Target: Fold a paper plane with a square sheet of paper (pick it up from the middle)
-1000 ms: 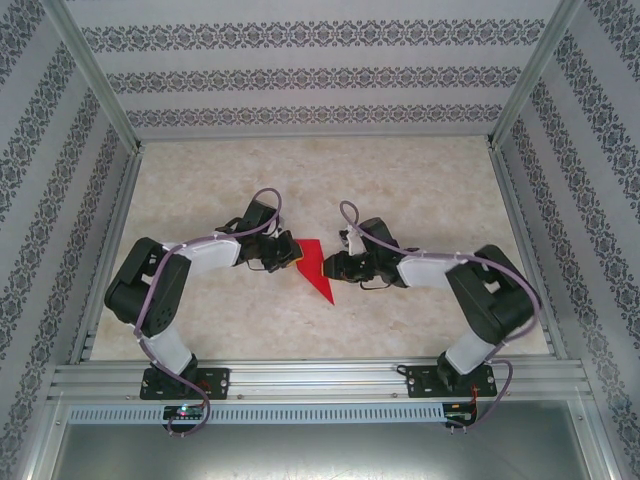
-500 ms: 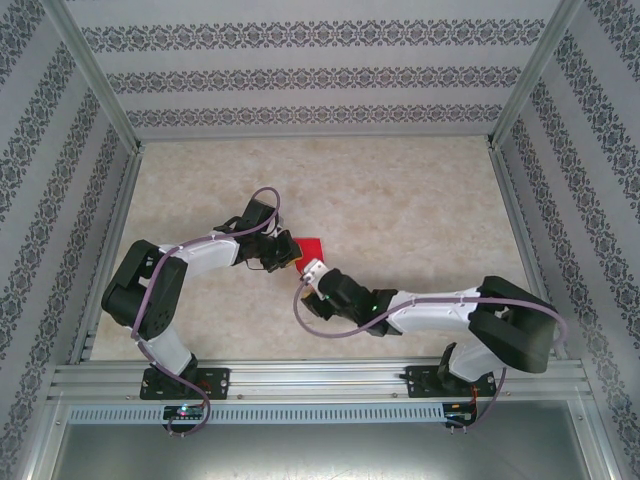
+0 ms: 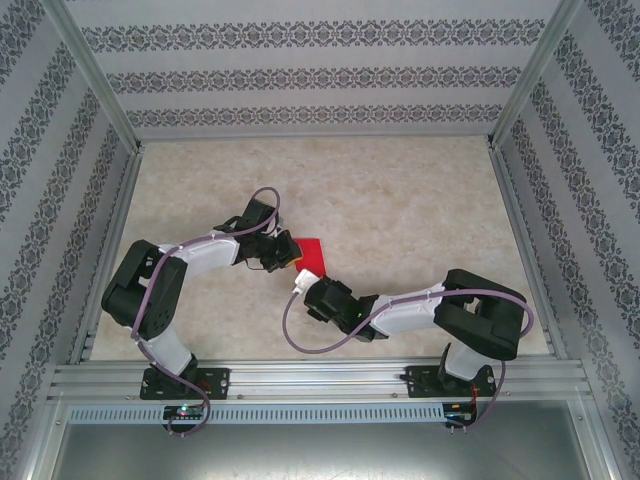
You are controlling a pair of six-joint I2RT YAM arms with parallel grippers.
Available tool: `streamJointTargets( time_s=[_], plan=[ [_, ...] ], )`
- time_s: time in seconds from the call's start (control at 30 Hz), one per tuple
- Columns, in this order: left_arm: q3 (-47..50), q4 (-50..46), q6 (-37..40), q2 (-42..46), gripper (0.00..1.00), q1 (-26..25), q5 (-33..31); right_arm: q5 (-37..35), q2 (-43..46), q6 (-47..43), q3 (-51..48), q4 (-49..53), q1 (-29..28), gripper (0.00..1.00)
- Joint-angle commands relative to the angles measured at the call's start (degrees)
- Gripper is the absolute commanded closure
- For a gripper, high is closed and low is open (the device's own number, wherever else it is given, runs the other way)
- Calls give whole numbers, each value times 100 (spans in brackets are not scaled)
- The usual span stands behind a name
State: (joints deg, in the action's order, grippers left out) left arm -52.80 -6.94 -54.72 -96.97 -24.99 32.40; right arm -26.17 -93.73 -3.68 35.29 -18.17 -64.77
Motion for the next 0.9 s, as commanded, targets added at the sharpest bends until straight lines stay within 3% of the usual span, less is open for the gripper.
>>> streamJointTargets(
  time_s=[0.0, 0.87],
  plan=[
    [-108, -143, -74, 95, 88, 58, 7, -276, -83, -169, 188, -202, -58, 65],
    [-66, -240, -77, 204, 87, 65, -92, -662, -227, -319, 312, 90, -63, 99]
  ],
)
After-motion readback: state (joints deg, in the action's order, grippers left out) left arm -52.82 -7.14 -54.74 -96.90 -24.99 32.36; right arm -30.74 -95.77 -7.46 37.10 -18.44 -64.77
